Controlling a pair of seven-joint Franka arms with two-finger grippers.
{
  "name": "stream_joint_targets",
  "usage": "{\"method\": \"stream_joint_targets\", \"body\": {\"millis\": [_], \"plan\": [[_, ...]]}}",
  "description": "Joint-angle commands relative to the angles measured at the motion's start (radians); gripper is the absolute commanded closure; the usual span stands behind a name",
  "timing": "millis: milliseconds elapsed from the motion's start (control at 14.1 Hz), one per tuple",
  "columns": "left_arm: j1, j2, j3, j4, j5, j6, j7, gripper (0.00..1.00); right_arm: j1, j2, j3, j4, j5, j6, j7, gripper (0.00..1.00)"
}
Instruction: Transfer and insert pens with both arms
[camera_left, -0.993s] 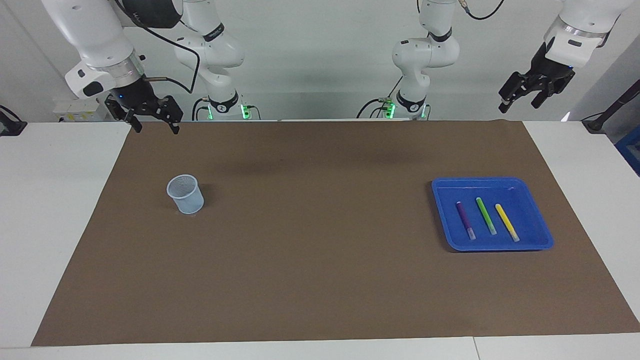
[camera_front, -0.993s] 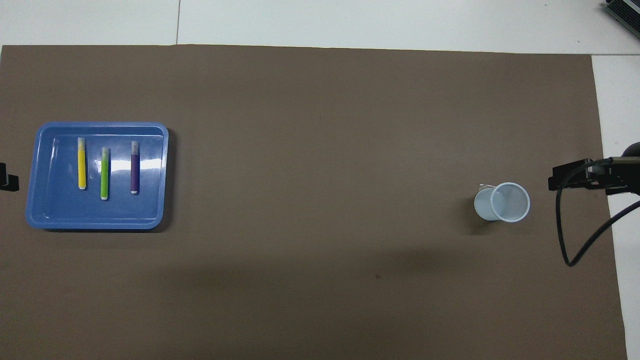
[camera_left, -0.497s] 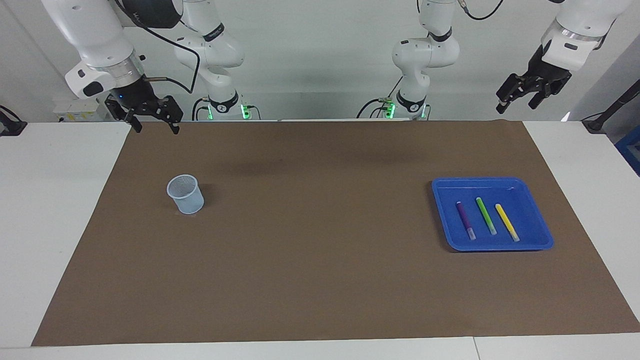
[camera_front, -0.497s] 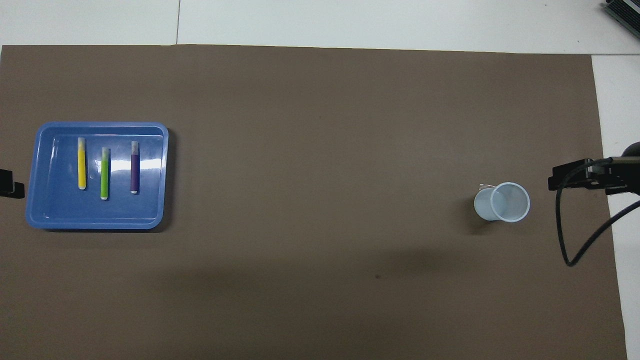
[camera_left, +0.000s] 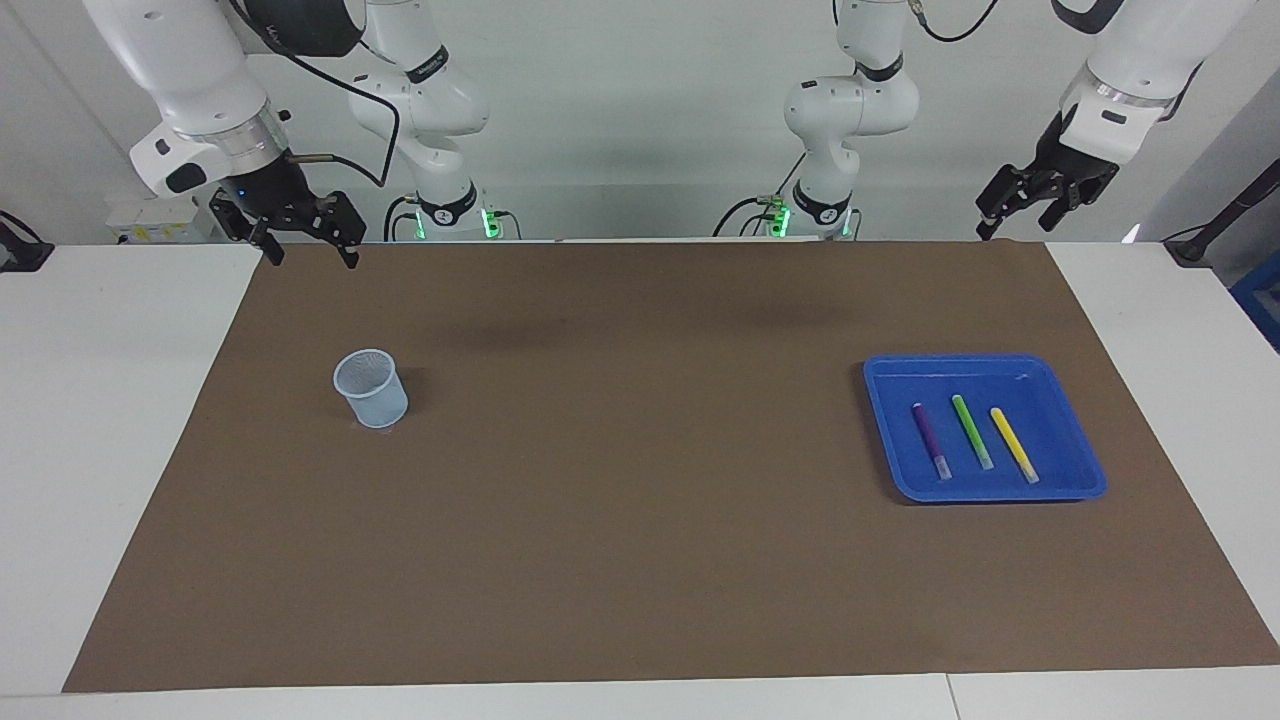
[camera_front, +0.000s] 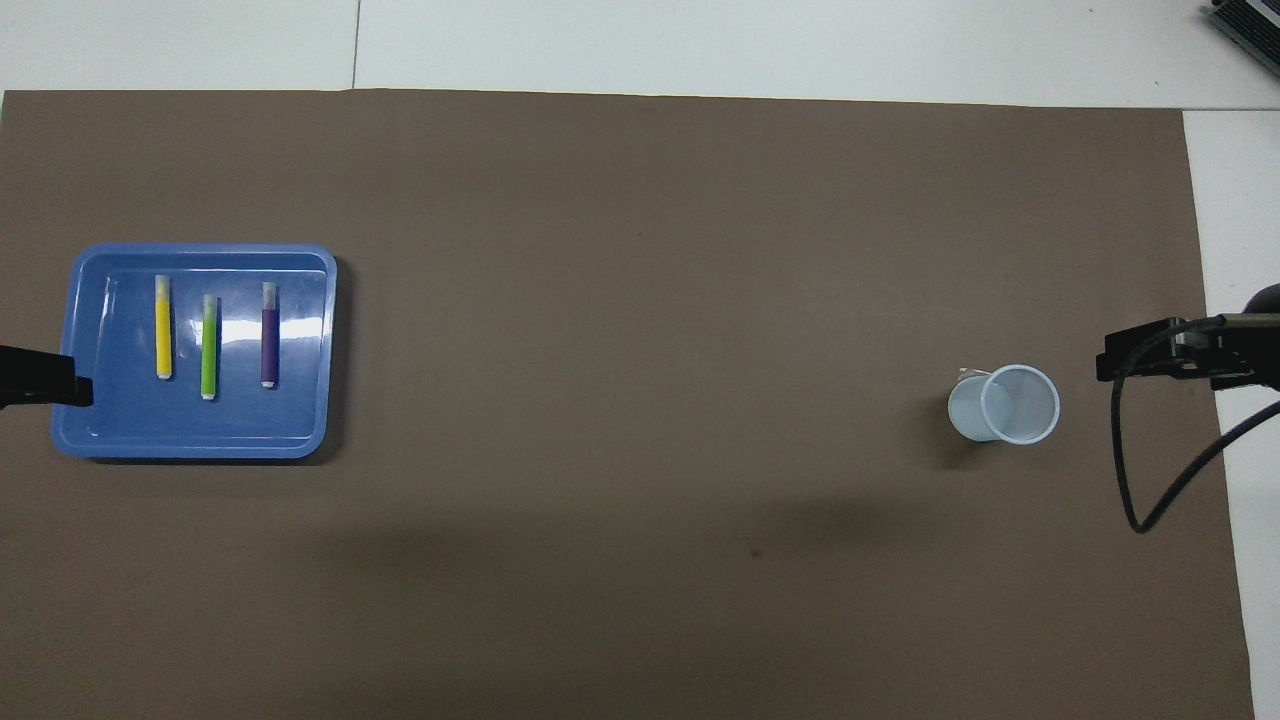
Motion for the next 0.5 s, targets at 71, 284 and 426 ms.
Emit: {"method": "stream_joint_targets", "body": {"millis": [71, 284, 426], "plan": [[-0.006, -0.042, 0.001, -0.113, -0.007, 0.094, 0.013, 0.00, -0.007, -0.011, 0.004, -0.005, 0.001, 0.000, -0.017, 0.00], [-0.006, -0.033, 0.001, -0.180, -0.030, 0.176, 0.015, 0.00, -0.007, -0.011, 0.004, -0.005, 0.001, 0.000, -0.018, 0.00], [-0.006, -0.030, 0.001, -0.222, -0.033, 0.232, 0.017, 0.00, -0.007, -0.011, 0.004, -0.005, 0.001, 0.000, -0.018, 0.00]]}}
